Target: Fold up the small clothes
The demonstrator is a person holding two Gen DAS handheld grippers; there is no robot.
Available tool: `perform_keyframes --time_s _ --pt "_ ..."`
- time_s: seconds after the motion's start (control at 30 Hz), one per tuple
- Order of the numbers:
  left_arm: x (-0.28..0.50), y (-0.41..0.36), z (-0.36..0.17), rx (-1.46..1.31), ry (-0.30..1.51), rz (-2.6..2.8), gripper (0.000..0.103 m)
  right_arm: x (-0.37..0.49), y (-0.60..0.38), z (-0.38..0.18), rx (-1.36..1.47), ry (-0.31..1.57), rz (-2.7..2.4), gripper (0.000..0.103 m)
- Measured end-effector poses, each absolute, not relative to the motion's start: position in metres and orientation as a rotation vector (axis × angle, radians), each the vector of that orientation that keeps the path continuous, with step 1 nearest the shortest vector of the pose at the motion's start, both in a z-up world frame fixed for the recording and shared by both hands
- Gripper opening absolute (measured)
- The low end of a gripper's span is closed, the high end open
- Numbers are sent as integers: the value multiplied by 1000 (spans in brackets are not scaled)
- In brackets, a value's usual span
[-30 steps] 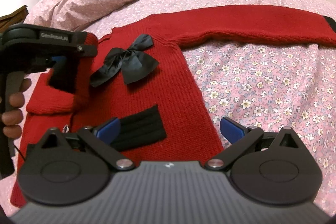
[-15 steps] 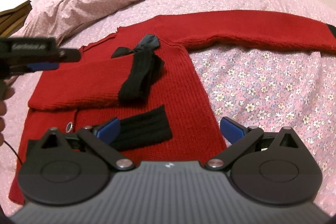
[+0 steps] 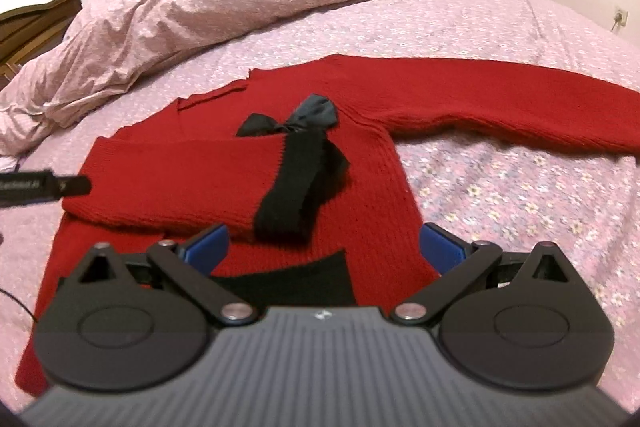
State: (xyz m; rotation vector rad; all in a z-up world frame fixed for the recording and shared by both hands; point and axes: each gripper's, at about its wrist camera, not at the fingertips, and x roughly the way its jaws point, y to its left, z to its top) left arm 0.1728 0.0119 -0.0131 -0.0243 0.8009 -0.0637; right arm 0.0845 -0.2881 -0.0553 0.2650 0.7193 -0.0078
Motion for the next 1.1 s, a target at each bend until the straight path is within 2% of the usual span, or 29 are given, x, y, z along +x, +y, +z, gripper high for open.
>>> perform_keyframes --time_s 0.5,1.1 --pt "197 74 -48 -161 841 141 66 130 -275 -85 378 770 31 103" --pt "220 62 -61 -135 868 109 67 135 -278 -97 419 757 50 103"
